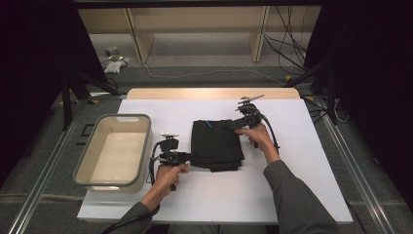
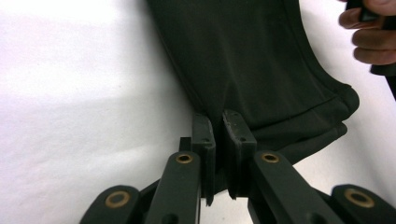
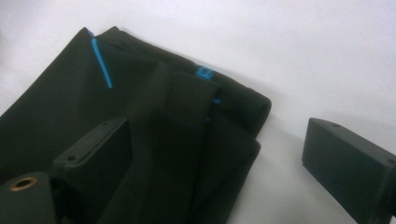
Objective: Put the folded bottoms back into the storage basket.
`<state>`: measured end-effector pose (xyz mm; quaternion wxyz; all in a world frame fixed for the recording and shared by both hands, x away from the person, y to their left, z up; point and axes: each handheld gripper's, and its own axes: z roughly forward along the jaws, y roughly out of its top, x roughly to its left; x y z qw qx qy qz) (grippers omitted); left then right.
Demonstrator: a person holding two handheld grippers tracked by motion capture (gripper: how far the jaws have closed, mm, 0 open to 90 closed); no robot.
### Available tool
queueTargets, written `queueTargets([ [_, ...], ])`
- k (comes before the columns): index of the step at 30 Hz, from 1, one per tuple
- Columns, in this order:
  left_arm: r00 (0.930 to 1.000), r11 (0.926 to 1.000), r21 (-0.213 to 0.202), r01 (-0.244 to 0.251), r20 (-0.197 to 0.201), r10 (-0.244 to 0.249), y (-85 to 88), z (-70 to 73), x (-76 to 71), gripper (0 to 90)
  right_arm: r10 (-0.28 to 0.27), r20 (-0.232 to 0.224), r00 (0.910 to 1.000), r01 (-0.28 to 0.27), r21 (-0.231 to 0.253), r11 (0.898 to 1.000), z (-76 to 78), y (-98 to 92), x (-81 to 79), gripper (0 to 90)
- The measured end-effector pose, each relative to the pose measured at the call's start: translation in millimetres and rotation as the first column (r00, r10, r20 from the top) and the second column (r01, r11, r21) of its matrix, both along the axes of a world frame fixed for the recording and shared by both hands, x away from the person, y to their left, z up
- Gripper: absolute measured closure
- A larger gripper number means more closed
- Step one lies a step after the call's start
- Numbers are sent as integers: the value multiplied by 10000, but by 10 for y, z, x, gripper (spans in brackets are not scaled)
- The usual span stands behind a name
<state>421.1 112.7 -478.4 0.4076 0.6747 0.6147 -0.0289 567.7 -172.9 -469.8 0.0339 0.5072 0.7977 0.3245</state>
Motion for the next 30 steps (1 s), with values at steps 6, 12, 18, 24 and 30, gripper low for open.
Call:
queueTargets([
  [6, 10000, 10000, 78, 9, 8, -9, 30, -4, -3, 840, -64, -210, 9998, 62, -98, 9999, -44, 37, 39, 146],
  [12, 10000, 10000, 14, -8, -12, 8, 49, -12, -5, 834, -91, -288, 9995, 88, -97, 9999, -67, 98, 61, 193],
  [18, 10000, 10000, 51, 9, -41, -8, 46, -26, -7, 819, -78, -290, 9995, 73, -154, 9999, -59, 163, 62, 356],
  [24, 10000, 9999, 116, 33, -25, -32, 41, -26, -9, 820, -532, -930, 9942, 588, 586, 9965, -69, 126, 71, 567],
  [30, 10000, 9999, 120, 7, -18, -7, 50, -27, -12, 820, -579, -1320, 9896, 726, 1096, 9913, -80, 112, 60, 684],
])
